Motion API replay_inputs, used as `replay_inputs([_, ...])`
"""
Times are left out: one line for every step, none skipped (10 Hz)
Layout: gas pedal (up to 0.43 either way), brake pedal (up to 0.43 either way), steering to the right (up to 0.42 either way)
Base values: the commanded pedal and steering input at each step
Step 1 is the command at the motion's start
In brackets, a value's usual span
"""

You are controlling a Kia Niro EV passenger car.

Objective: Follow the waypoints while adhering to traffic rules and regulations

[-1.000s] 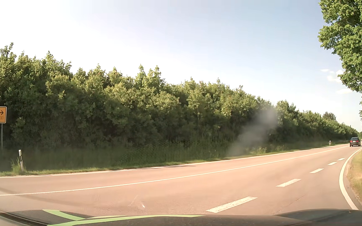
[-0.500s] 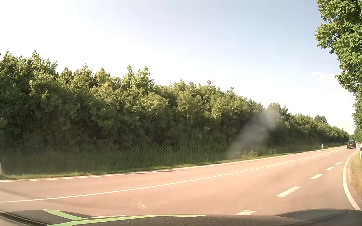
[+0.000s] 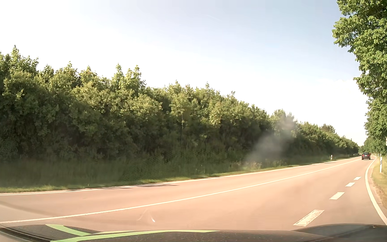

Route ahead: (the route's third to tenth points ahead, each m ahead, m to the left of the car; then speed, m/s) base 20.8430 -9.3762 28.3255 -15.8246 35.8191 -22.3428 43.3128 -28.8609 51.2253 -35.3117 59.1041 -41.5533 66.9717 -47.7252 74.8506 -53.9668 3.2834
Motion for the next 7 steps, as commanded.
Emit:
replay_inputs([0.311, 0.0, 0.251])
replay_inputs([0.319, 0.0, 0.251])
replay_inputs([0.319, 0.0, 0.25])
replay_inputs([0.319, 0.0, 0.251])
replay_inputs([0.319, 0.0, 0.252])
replay_inputs([0.319, 0.0, 0.255])
replay_inputs([0.319, 0.0, 0.257])
